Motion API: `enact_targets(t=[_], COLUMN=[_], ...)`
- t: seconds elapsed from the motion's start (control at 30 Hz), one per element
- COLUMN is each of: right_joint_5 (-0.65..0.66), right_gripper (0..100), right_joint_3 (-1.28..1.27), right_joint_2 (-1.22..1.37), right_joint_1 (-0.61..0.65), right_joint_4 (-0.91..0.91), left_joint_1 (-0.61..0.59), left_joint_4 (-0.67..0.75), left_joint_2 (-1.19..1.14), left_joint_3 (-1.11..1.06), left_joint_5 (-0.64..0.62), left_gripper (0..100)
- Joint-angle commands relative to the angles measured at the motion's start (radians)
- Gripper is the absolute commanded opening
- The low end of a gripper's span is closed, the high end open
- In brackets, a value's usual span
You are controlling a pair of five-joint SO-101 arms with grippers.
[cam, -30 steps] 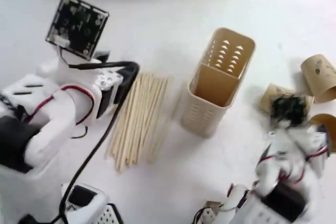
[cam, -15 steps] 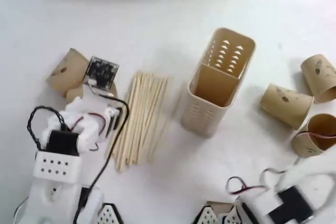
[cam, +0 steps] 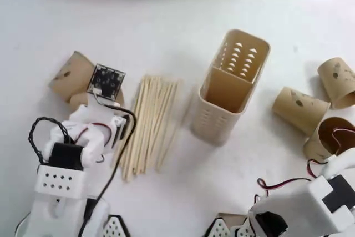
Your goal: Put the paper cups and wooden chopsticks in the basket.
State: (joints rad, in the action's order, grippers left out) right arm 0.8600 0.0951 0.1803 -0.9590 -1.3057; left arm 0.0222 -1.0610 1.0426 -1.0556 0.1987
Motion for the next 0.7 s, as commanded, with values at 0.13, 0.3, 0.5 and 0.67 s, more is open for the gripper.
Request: enact_targets(t=[0.13, 0.3, 0.5, 0.67], right_joint_5=[-0.031, -0.063, -0.074, -0.075], right_gripper=[19.1, 19.1, 19.1, 19.1], right_joint_3=[0.114, 0.071, -0.029, -0.120], right_joint_2=[-0.193, -0.194, -0.127, -0.070], right_joint_1=[0.082, 0.154, 0.154, 0.136], right_joint_4=[-0.217, -0.229, -0.119, -0.002], left_joint_1=[-0.001, -0.004, -0.002, -0.001], left_joint_4=[0.041, 0.037, 0.038, 0.040], left_joint_2=[0.016, 0.016, 0.016, 0.016], left_joint_3=[0.006, 0.005, 0.005, 0.005], left_joint_5=[0.006, 0.005, 0.005, 0.003], left_gripper=[18, 18, 18, 18])
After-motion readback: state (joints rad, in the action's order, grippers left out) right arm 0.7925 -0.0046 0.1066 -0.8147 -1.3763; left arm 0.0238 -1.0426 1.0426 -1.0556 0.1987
